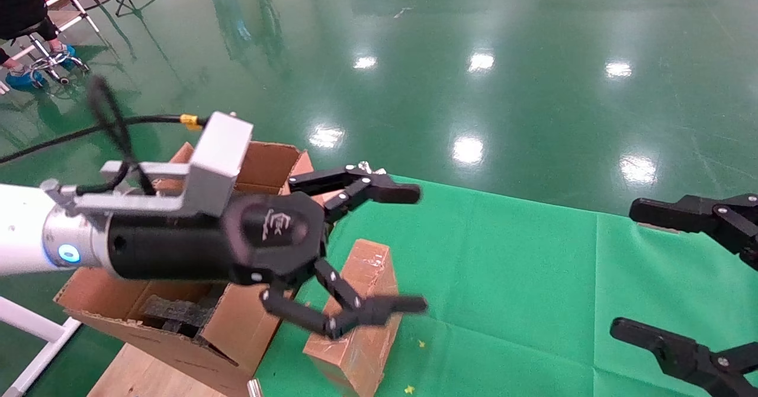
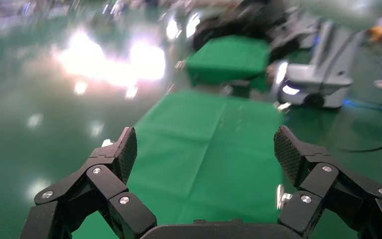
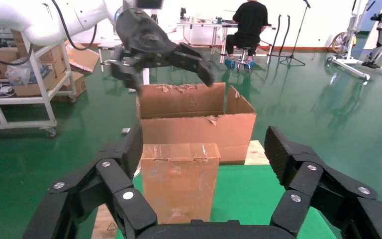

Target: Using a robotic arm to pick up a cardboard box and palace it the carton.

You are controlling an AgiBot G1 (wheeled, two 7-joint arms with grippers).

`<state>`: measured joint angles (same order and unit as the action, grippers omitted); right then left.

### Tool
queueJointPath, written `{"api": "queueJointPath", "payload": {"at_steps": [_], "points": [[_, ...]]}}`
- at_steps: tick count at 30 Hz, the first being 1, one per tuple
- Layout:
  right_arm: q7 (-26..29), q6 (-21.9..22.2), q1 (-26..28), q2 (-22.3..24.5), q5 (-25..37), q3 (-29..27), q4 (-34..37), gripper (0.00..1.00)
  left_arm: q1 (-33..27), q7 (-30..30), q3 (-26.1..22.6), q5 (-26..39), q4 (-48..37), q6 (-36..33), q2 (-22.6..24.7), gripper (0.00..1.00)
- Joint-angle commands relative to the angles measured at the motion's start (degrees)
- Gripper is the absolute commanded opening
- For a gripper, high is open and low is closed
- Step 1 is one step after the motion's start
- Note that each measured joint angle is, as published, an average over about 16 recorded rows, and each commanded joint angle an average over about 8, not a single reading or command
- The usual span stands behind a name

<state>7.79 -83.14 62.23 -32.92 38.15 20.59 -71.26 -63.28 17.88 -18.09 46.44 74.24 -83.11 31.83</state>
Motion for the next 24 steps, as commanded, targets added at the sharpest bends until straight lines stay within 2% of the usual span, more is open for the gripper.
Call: {"api": "queueJointPath", "payload": {"at_steps": [1, 8, 13, 24], "points": [[0.0, 0.0, 0.0, 0.0, 0.0, 0.0, 0.0, 0.00, -0.2, 2.1, -0.4, 1.1, 0.2, 1.1, -1.2, 1.00], [0.0, 0.0, 0.0, 0.0, 0.0, 0.0, 0.0, 0.00, -5.7, 15.6, -5.2, 11.2, 2.9, 2.1, -4.3, 1.00], [0.0, 0.0, 0.0, 0.0, 0.0, 0.0, 0.0, 0.00, -9.2, 24.1, -7.9, 15.4, 3.4, 1.2, -4.7, 1.00], [0.0, 0.0, 0.0, 0.0, 0.0, 0.0, 0.0, 0.00, -11.6, 27.4, -9.7, 18.9, 2.6, 0.3, -4.4, 1.00]]}}
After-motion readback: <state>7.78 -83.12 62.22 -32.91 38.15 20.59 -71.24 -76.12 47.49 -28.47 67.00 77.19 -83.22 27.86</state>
